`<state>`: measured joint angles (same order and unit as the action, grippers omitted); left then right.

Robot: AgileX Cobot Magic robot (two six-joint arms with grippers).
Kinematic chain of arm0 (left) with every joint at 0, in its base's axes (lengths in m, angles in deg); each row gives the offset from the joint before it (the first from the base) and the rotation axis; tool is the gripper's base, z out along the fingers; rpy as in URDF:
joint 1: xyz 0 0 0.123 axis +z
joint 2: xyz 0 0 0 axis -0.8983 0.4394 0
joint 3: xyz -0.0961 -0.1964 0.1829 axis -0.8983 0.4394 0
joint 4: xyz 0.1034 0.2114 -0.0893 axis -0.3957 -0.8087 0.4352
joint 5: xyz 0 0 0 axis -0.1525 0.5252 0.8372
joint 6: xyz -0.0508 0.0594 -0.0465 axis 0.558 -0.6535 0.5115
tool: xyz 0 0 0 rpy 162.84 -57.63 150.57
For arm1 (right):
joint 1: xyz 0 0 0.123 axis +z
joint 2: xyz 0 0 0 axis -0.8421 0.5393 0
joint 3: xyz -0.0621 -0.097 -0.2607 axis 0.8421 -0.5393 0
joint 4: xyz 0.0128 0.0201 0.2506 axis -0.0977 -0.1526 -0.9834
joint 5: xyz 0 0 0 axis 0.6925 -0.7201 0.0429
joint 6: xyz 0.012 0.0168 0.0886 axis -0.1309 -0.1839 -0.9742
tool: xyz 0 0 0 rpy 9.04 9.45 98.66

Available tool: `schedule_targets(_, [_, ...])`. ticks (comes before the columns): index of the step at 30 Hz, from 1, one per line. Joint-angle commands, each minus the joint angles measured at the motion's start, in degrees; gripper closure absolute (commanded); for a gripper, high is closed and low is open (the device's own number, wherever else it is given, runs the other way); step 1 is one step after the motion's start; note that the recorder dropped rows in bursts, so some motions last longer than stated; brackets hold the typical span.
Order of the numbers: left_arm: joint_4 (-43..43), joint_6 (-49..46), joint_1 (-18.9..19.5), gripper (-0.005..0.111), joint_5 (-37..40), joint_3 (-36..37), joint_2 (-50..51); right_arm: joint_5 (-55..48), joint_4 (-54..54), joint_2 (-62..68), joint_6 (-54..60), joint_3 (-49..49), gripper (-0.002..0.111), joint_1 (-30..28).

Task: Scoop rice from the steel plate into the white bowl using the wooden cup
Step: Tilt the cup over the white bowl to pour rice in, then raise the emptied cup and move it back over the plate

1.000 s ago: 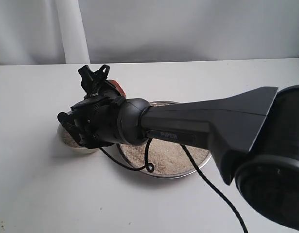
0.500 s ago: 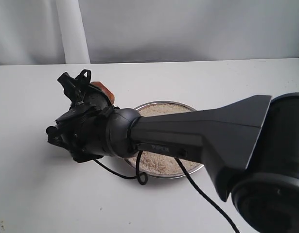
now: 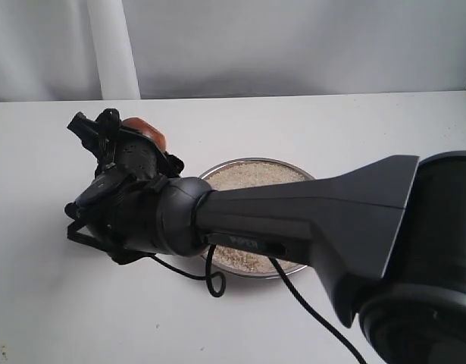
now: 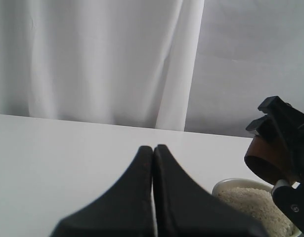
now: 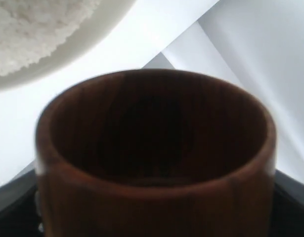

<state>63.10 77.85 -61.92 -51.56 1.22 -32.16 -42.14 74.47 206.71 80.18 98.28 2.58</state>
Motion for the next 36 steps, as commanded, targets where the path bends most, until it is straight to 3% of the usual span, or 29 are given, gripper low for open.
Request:
schedule_targets(1, [0.3, 0.3, -0.3, 0.107, -0.2, 0.1, 0.0, -0.9, 3.2, -0.4, 0.5, 0.5, 0.108, 0.0])
schedule_targets(5, [0.3, 0.3, -0.3, 0.107, -0.2, 0.1, 0.0, -0.8, -1.9, -0.4, -0.5, 0.5, 0.108, 0.0])
schedule_targets(9, [0.3, 0.3, -0.3, 0.107, -0.2, 0.1, 0.0, -0.4, -3.6, -1.3, -11.1, 0.5, 0.108, -0.1])
schedule_targets(14, [0.3, 0.3, -0.3, 0.107, -0.2, 0.1, 0.0, 2.9, -18.6, -7.1, -14.3, 0.5, 0.108, -1.8])
schedule_targets(19, [0.3, 0.3, -0.3, 0.107, -0.2, 0.1, 0.0, 3.1, -37.0, -14.7, -9.5, 0.5, 0.108, -7.5])
schedule_targets(24, [0.3, 0.3, -0.3, 0.107, -0.2, 0.1, 0.0, -4.9, -51.8, -20.8, 2.2, 0.5, 0.108, -14.2])
schedule_targets(29, [0.3, 0.3, -0.3, 0.107, -0.2, 0.1, 0.0, -17.7, -53.5, -22.0, 7.2, 0.5, 0.108, -18.7])
schedule_targets(36, [0.3, 0.3, -0.3, 0.107, -0.2, 0.1, 0.0, -16.7, -54.8, -20.4, 6.7, 0.5, 0.108, -20.6])
